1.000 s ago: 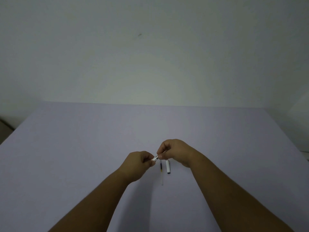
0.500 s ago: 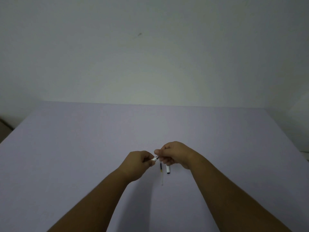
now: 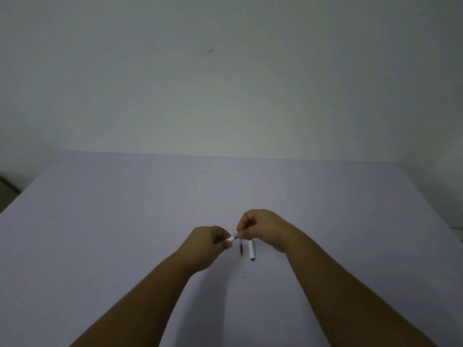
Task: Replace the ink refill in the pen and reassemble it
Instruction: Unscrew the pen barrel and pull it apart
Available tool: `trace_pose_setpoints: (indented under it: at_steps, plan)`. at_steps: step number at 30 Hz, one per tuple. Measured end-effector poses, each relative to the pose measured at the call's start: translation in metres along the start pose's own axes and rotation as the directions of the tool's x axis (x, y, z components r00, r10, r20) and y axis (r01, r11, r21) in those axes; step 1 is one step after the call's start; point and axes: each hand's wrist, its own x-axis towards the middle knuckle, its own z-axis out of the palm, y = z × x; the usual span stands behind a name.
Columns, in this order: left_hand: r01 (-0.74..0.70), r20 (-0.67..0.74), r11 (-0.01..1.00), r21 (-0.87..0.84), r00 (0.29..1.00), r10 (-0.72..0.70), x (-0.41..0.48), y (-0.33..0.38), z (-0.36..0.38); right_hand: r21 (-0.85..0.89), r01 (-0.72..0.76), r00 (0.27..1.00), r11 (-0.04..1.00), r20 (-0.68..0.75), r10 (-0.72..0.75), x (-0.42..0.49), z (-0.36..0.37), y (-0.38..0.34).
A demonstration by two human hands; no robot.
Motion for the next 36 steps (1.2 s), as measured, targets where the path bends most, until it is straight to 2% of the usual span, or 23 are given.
trace_pose_setpoints:
  at_steps: [4, 7, 10, 13, 15, 19, 22, 25, 28, 30, 32, 34, 36]
  plan:
    - [0.002, -0.004, 1.000, -0.005, 1.000, -0.003, 0.0001, -0.0014, -0.0005, 0.103, -0.069, 0.997, 0.992, 0.031, 0.066, 0.0003, 0.0004, -0.0006]
    - [0.001, -0.002, 1.000, -0.004, 1.000, -0.001, 0.0001, -0.0016, 0.0000, 0.041, -0.063, 0.998, 0.997, -0.021, 0.064, 0.0009, 0.0006, 0.0002]
    - [0.000, -0.009, 1.000, -0.012, 1.000, 0.000, 0.0000, -0.0009, 0.0002, 0.010, 0.000, 1.000, 1.000, 0.005, 0.000, 0.0012, -0.0006, 0.0008]
    - [-0.005, -0.020, 1.000, -0.019, 1.000, 0.005, 0.0003, -0.0009, -0.0015, 0.104, -0.050, 0.999, 0.993, 0.020, 0.048, 0.0015, -0.0004, -0.0005]
    - [-0.004, -0.019, 1.000, -0.018, 1.000, 0.004, 0.0003, -0.0004, -0.0020, 0.074, -0.083, 0.996, 0.994, -0.021, 0.085, 0.0017, -0.0002, -0.0022]
    - [0.000, -0.025, 1.000, -0.025, 1.000, 0.000, -0.0011, 0.0001, -0.0019, 0.023, -0.012, 1.000, 1.000, -0.024, 0.013, 0.0035, -0.0002, -0.0024]
    - [0.008, -0.033, 0.999, -0.035, 0.999, -0.009, -0.0010, 0.0002, -0.0025, 0.129, -0.044, 0.999, 0.991, 0.002, 0.044, 0.0031, 0.0003, -0.0031]
    - [0.013, -0.034, 0.999, -0.038, 0.999, -0.014, -0.0010, 0.0014, -0.0027, 0.107, -0.088, 0.995, 0.990, -0.033, 0.092, 0.0031, 0.0006, -0.0043]
    - [0.017, -0.029, 0.999, -0.050, 0.999, -0.018, -0.0011, 0.0019, -0.0022, 0.086, -0.040, 0.999, 0.995, -0.028, 0.043, 0.0036, 0.0005, -0.0038]
    - [0.017, -0.029, 0.998, -0.054, 0.999, -0.019, -0.0011, 0.0022, -0.0032, 0.140, -0.023, 1.000, 0.990, -0.007, 0.024, 0.0035, 0.0002, -0.0036]
    - [0.011, -0.027, 0.999, -0.050, 1.000, -0.013, -0.0004, 0.0018, -0.0042, 0.200, -0.077, 0.997, 0.977, 0.003, 0.078, 0.0025, 0.0004, -0.0050]
    - [0.006, -0.024, 0.999, -0.040, 1.000, -0.007, -0.0003, 0.0021, -0.0043, 0.156, -0.118, 0.992, 0.981, -0.031, 0.124, 0.0022, 0.0004, -0.0061]
    - [0.004, -0.026, 0.999, -0.036, 1.000, -0.005, 0.0000, 0.0019, -0.0034, 0.099, -0.085, 0.994, 0.991, -0.060, 0.091, 0.0033, -0.0003, -0.0048]
